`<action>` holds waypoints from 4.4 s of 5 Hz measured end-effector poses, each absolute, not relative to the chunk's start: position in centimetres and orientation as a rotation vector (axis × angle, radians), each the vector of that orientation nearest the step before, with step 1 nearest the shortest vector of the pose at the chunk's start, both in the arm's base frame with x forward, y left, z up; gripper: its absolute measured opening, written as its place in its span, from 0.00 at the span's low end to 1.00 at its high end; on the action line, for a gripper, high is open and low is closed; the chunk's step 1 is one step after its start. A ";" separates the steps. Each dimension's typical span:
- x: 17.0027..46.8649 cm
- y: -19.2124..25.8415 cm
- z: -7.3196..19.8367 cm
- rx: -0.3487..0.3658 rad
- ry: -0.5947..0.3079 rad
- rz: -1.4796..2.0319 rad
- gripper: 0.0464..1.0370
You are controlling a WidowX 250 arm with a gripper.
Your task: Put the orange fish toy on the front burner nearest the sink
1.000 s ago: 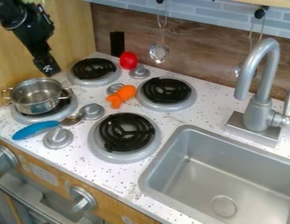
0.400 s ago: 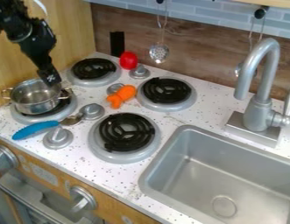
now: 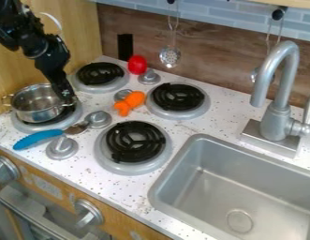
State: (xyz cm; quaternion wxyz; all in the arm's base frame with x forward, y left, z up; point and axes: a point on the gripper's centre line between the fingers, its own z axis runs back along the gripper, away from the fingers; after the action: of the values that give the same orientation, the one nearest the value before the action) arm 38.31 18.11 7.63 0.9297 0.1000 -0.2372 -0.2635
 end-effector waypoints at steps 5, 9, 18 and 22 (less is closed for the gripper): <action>42.1 10.6 9.0 0.080 -0.585 -0.669 0.97; 44.4 9.9 3.8 -0.029 -0.486 -0.657 0.93; 42.8 8.1 9.7 0.027 -0.652 -0.713 0.04; 31.8 5.3 8.3 0.060 -0.572 -0.778 0.04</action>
State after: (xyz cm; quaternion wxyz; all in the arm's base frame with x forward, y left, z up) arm 31.76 5.29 8.29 0.8852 0.0286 -0.2750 -0.3741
